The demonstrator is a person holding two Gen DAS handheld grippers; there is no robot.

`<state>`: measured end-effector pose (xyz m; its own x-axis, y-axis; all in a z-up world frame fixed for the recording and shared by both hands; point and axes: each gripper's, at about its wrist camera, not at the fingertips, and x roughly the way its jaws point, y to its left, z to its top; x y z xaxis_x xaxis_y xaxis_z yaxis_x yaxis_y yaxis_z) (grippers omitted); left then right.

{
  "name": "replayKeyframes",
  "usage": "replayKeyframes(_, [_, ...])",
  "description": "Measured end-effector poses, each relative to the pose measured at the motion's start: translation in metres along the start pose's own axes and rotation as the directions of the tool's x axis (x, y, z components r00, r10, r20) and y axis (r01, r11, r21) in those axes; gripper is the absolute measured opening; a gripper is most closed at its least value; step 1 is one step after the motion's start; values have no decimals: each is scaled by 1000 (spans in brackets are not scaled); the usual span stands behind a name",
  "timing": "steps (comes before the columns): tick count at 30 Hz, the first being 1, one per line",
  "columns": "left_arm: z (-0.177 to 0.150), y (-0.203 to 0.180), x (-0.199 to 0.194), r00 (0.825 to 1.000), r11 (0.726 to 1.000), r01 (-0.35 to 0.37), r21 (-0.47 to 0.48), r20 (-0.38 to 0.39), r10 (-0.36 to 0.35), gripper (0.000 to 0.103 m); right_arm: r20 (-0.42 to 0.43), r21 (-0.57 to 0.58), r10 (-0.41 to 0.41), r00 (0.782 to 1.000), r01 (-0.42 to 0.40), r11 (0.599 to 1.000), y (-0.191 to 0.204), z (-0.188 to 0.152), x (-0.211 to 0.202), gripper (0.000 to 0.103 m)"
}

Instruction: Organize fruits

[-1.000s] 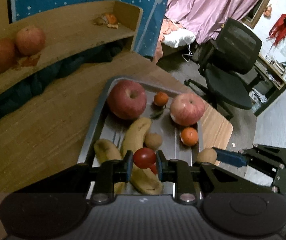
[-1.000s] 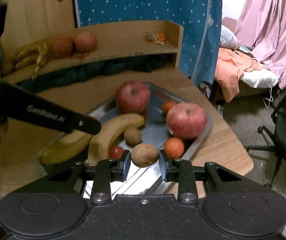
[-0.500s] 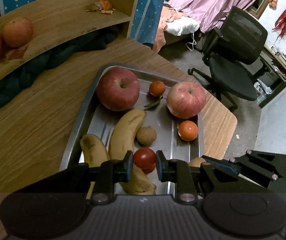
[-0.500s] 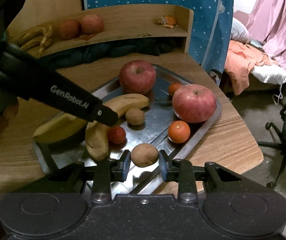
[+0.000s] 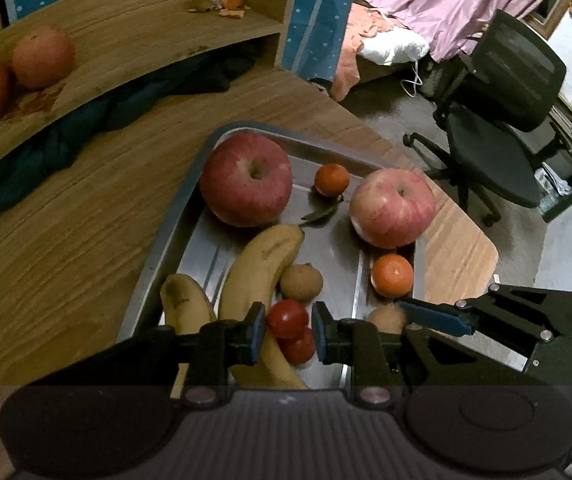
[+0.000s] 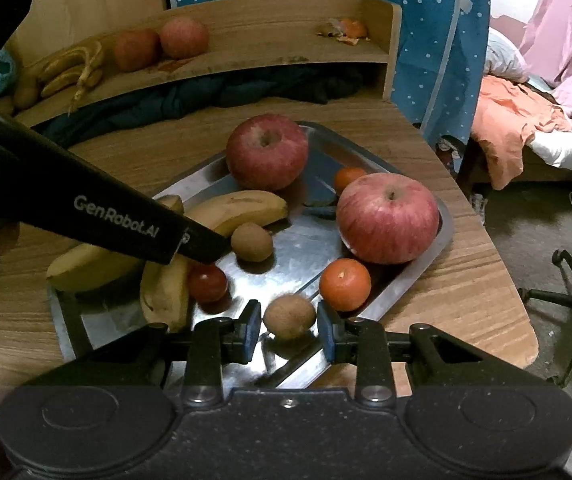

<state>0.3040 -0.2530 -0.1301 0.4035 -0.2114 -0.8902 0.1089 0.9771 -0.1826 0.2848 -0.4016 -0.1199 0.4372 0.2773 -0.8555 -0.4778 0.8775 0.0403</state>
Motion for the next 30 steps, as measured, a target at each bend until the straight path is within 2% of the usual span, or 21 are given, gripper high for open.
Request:
replayKeyframes(3, [1, 1, -2, 1000, 1000, -9, -11, 3, 9, 42, 2, 0, 6, 1000, -6, 1000, -4, 3, 1, 34])
replayKeyframes(5, [2, 1, -4, 1000, 1000, -15, -15, 10, 16, 56, 5, 3, 8, 1000, -8, 1000, -4, 4, 1, 39])
replayKeyframes(7, [3, 2, -10, 1000, 1000, -10, -15, 22, 10, 61, 13, 10, 5, 1000, -5, 1000, -4, 4, -2, 43])
replayKeyframes(9, [2, 2, -17, 999, 1000, -7, -7, 44, 7, 68, 26, 23, 2, 1000, -2, 1000, -2, 4, -7, 48])
replayKeyframes(11, [1, 2, -25, 998, 1000, -14, -1, 68, 14, 82, 35, 39, -10, 999, 8, 999, 1, 4, -13, 57])
replayKeyframes(12, [0, 4, -30, 997, 1000, -16, 1, 81, 16, 84, 41, 46, -18, 999, 16, 999, 3, 3, -16, 59])
replayKeyframes(13, [-2, 6, -35, 996, 1000, -18, 2, 93, 17, 88, 46, 53, -26, 999, 24, 998, 6, 3, -20, 65])
replayKeyframes(14, [-3, 8, -39, 995, 1000, -18, 5, 102, 17, 90, 51, 61, -35, 998, 32, 998, 9, 2, -23, 74])
replayKeyframes(17, [-10, 19, -52, 992, 1000, -23, 13, 123, 21, 97, 66, 97, -66, 996, 59, 994, 22, -1, -35, 89])
replayKeyframes(19, [-17, 29, -62, 990, 999, -29, 13, 140, 27, 101, 78, 111, -92, 993, 83, 990, 35, -4, -43, 91])
replayKeyframes(22, [-29, 49, -79, 987, 1000, -26, 15, 158, 23, 103, 107, 136, -150, 983, 135, 982, 59, -6, -55, 100])
replayKeyframes(30, [-72, 103, -139, 965, 993, -102, 54, 248, 86, 103, 174, 304, -310, 935, 248, 920, 128, -12, -97, 102])
